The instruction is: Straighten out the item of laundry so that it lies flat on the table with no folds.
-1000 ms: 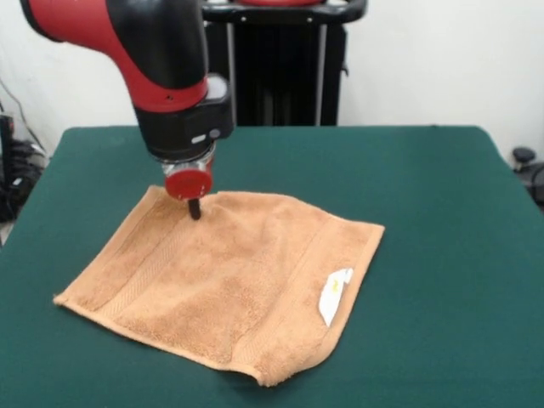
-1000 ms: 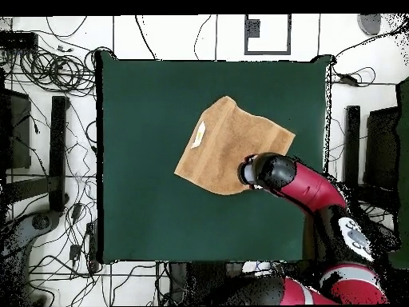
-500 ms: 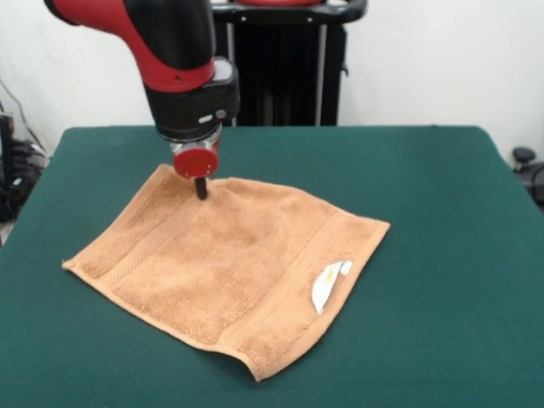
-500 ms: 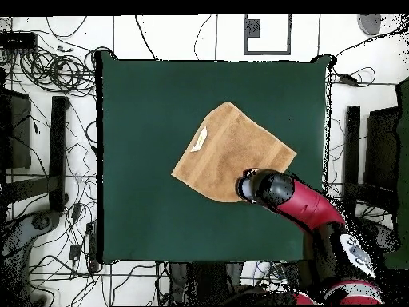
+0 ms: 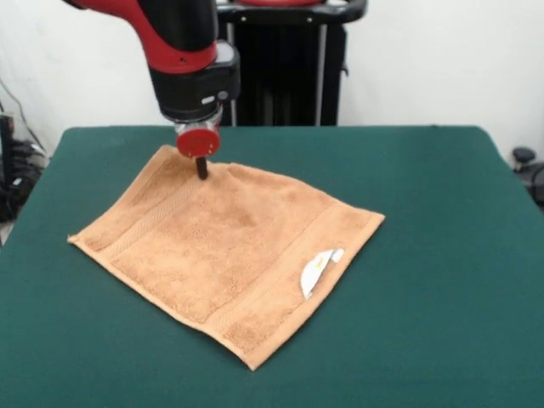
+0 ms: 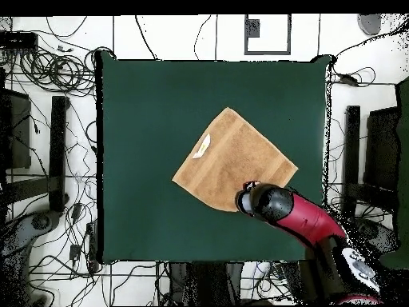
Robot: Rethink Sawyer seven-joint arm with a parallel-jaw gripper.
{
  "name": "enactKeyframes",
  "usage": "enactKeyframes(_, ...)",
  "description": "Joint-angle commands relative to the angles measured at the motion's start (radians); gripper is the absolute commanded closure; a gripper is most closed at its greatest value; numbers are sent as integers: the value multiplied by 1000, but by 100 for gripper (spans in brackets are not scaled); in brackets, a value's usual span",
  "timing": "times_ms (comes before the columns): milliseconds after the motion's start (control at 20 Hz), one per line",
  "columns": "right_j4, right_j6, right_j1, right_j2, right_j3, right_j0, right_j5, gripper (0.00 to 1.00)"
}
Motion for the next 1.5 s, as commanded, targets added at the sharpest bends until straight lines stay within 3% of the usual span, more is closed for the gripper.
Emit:
enactKeyframes(50, -49, -27, -21, 69, 141, -10, -8, 100)
enactKeyframes(350, -52, -4, -20, 66, 132, 8, -10, 100)
enactKeyframes(600, -69, -28, 95, 66, -40, 28, -15, 100)
enactKeyframes(850, -82, -27, 102, 78, -45, 18, -49, 100)
enactKeyframes(900, -88, -30, 102, 80, -47, 17, -50, 0)
enactKeyframes(1100, -105, 20, 121, 50, -59, 47, -124, 0)
enactKeyframes(1500, -106, 12, 120, 60, -68, 48, -99, 0)
